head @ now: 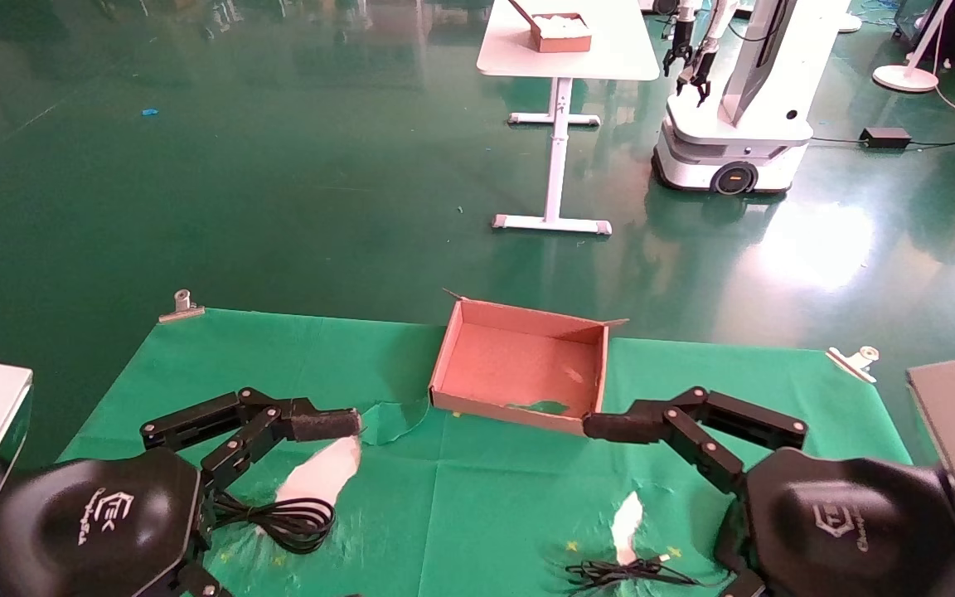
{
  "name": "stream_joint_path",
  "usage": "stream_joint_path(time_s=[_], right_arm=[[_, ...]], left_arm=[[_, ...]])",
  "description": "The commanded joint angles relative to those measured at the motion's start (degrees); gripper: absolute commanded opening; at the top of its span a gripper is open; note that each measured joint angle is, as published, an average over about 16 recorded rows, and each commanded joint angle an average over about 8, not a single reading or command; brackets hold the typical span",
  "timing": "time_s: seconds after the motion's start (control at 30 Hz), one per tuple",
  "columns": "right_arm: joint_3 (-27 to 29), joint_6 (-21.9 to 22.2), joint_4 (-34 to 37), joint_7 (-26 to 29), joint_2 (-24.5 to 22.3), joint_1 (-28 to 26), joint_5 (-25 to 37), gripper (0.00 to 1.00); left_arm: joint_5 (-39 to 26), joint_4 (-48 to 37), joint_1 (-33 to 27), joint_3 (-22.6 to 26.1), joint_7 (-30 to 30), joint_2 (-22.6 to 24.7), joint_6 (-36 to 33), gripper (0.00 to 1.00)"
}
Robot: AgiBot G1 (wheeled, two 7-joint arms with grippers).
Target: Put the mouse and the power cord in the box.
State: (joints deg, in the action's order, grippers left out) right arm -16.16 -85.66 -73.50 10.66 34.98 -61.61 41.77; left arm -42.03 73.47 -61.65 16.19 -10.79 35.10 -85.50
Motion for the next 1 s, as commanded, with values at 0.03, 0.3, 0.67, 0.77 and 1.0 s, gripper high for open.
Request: stream_joint_path(time_s=[0.03, 0.3, 0.67, 0.77, 1.0], right_arm=[[0.00, 0.00, 0.00, 0.00, 0.00, 0.00, 0.00, 1.00], [0.00, 0.00, 0.00, 0.00, 0.00, 0.00, 0.00, 1.00], [0.00, 0.00, 0.00, 0.00, 0.00, 0.00, 0.00, 1.00], [0.00, 0.00, 0.00, 0.00, 0.00, 0.00, 0.00, 1.00], [0.00, 0.00, 0.00, 0.00, 0.00, 0.00, 0.00, 1.00]], left_arm=[[0.00, 0.00, 0.00, 0.00, 0.00, 0.00, 0.00, 1.00], [0.00, 0.00, 0.00, 0.00, 0.00, 0.00, 0.00, 1.00], [0.00, 0.00, 0.00, 0.00, 0.00, 0.00, 0.00, 1.00], [0.00, 0.00, 0.00, 0.00, 0.00, 0.00, 0.00, 1.00], [0.00, 0.00, 0.00, 0.00, 0.00, 0.00, 0.00, 1.00]])
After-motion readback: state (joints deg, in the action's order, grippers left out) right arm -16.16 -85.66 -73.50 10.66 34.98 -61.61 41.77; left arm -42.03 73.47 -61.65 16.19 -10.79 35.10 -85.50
